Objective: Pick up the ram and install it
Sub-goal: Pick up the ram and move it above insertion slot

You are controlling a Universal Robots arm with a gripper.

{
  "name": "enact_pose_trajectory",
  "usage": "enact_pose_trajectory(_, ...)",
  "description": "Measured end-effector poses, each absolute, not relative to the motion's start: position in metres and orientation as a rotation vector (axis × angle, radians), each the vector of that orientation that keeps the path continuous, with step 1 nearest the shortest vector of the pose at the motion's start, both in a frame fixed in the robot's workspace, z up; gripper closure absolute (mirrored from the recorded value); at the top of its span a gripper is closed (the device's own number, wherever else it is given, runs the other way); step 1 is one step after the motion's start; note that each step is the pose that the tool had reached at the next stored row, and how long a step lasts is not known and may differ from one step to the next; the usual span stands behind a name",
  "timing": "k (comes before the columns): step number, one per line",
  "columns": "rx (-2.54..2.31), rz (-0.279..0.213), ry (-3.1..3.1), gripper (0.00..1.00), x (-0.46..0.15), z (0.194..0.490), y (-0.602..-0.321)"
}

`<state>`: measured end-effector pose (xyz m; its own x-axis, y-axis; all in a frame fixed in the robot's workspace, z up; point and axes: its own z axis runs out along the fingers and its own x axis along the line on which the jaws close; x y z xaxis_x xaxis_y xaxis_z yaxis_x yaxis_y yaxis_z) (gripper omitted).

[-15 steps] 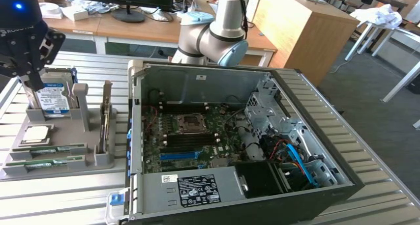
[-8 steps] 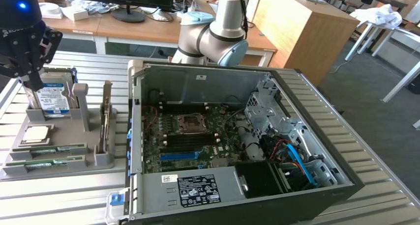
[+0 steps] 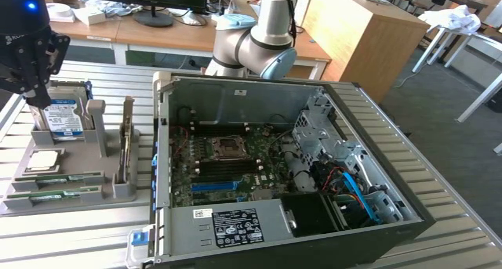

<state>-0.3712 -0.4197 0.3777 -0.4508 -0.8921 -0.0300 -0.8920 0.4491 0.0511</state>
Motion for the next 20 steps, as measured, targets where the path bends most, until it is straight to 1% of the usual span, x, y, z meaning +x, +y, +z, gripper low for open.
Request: enact_pose_trajectory(20,2.053,-0.095,-2.364,0.9,-0.3712,0.3777,-0.4197)
